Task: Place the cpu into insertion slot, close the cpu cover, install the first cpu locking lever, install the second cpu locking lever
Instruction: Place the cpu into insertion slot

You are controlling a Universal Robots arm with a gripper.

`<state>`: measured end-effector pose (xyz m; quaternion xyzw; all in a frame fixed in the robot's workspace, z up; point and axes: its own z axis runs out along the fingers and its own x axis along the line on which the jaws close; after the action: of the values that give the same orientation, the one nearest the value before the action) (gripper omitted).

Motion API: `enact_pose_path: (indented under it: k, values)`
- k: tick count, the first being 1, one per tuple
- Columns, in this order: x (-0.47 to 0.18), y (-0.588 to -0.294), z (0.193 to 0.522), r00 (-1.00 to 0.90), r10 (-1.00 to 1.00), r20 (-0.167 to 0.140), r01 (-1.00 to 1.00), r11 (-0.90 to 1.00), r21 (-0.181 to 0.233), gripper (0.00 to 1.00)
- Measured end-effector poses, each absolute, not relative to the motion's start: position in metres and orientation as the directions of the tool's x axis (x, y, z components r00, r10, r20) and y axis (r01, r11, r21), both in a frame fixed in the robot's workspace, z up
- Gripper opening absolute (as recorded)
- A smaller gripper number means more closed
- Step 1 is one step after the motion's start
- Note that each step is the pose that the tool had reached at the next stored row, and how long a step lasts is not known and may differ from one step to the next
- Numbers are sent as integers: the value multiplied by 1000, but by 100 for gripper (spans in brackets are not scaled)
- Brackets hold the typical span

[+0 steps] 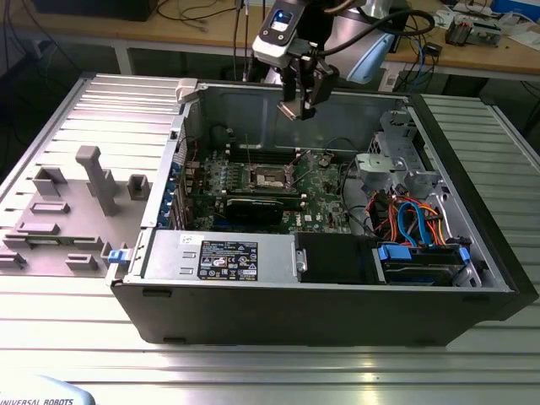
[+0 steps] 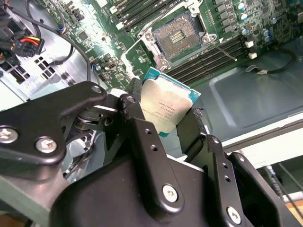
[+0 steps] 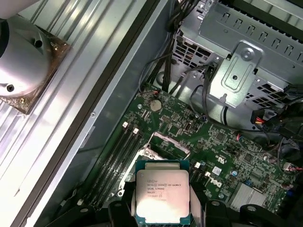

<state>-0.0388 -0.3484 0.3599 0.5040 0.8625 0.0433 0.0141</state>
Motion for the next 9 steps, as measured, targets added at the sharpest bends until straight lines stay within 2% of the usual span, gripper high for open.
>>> enact_pose_path:
  k: [9]
  values:
    - [-40, -348, 359, -473, 881, 9, 878, 471, 83, 54]
